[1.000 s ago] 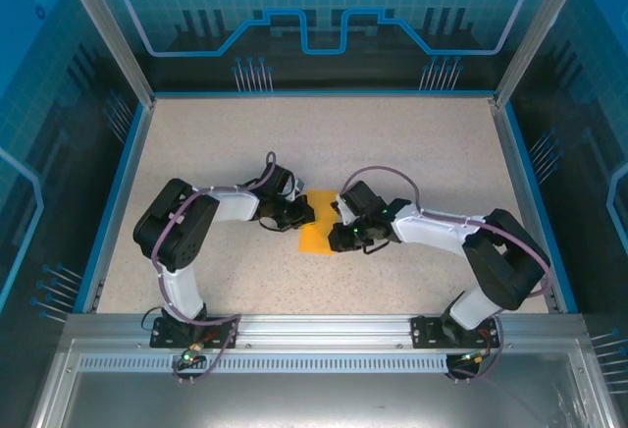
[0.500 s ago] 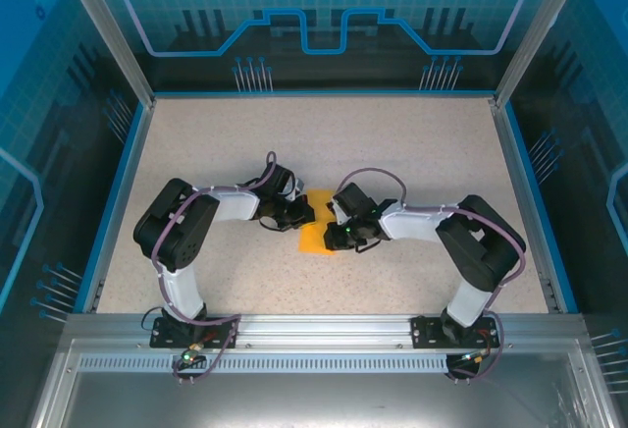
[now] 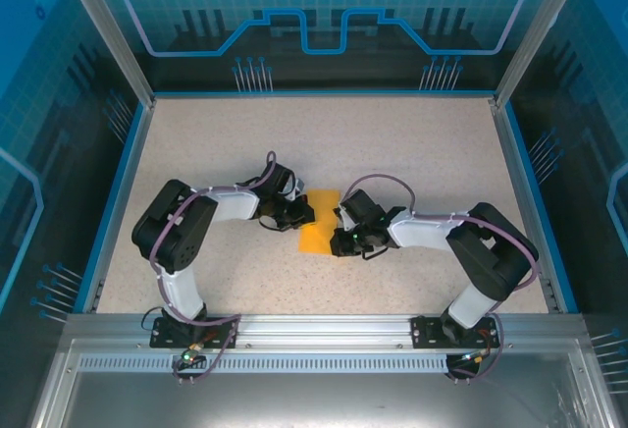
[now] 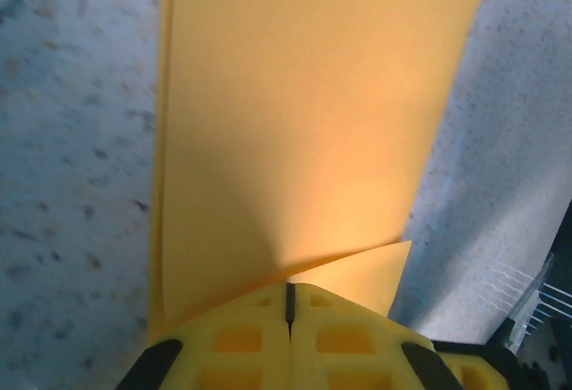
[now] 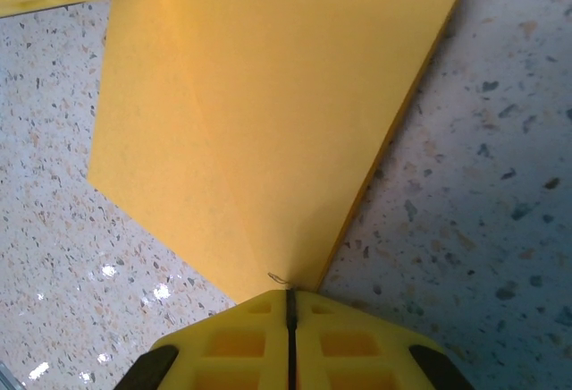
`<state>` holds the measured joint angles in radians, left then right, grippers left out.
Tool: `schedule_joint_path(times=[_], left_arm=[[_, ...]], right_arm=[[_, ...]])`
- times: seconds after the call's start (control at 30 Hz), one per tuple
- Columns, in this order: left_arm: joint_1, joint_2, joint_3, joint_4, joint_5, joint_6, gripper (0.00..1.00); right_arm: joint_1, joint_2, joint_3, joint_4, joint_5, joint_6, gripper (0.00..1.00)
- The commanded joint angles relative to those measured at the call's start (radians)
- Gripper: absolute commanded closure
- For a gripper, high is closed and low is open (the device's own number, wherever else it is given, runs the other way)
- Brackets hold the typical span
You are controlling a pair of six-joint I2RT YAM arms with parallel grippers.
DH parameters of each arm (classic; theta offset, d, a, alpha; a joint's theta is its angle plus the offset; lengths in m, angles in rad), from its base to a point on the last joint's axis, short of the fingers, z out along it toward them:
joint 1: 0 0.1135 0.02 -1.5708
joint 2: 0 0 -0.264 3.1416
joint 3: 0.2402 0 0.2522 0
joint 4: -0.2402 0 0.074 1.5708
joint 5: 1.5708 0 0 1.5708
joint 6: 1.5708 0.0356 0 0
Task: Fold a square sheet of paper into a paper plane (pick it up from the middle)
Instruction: Fold the triangle a second time at the center of the table.
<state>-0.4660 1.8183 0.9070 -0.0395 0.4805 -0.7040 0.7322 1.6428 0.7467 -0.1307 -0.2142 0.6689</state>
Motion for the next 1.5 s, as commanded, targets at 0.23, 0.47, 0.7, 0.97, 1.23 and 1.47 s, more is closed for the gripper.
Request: schedule_joint_path(times=[0.23, 0.47, 0.7, 0.97, 1.23, 1.47], left_arm=[[-0.116, -0.079, -0.063, 0.032, 0.044, -0.055, 0.96], [-0.134, -0.019, -0.078, 0.069, 0.057, -0.071, 0.97], [-0.134, 0.018, -0.045, -0.004, -0.014, -0.021, 0.97], [-0.075, 0.038, -0.043, -0.015, -0.092, -0.001, 0.98], [0.046, 0.062, 0.030, -0.068, -0.106, 0.067, 0.97], [0.127, 0.066, 0.076, -0.117, -0.137, 0.125, 0.97]], right_arm=[[0.003, 0.062, -0.017, -0.127, 0.050, 0.027, 0.92], [0.004, 0.069, -0.010, -0.152, 0.057, 0.030, 0.92], [0.005, 0.091, 0.004, -0.203, 0.085, 0.034, 0.92], [0.013, 0.126, 0.014, -0.284, 0.154, 0.013, 0.92], [0.011, 0.141, 0.010, -0.307, 0.173, -0.002, 0.92], [0.013, 0.124, 0.014, -0.292, 0.159, 0.000, 0.92]])
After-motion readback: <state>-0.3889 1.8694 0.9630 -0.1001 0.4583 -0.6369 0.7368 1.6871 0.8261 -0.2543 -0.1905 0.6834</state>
